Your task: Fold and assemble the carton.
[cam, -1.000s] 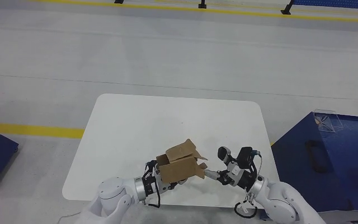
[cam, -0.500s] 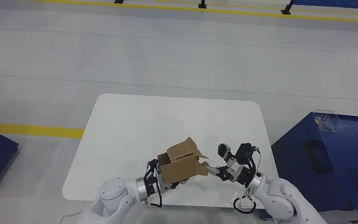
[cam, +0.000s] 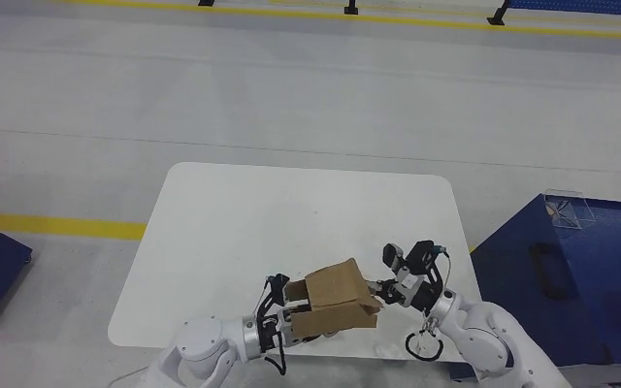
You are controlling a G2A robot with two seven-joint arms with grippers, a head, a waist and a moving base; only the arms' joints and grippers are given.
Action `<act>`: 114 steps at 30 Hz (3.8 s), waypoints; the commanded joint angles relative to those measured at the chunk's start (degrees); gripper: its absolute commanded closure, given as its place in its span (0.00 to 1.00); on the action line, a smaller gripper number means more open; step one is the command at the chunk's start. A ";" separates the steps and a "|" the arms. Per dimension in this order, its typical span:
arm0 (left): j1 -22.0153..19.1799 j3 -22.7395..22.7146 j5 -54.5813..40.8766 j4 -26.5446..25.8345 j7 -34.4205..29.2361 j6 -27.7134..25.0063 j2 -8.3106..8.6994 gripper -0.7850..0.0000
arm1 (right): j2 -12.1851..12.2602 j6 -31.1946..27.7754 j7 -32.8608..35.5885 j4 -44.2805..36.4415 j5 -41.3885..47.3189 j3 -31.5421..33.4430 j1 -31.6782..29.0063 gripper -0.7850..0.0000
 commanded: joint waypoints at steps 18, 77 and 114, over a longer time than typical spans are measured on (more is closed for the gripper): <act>-0.70 0.81 0.31 1.26 1.70 -0.15 0.12 1.00 | 0.35 -6.26 0.41 -2.51 8.32 7.54 -3.95 0.00; 2.29 -0.24 -0.80 0.76 4.87 -8.70 0.49 1.00 | -2.44 0.01 1.96 -0.83 -1.20 -3.09 -0.07 0.00; 3.83 4.04 13.54 0.39 19.24 -17.99 -0.71 1.00 | -3.95 11.42 -14.74 -3.37 -25.08 -3.23 -1.98 0.00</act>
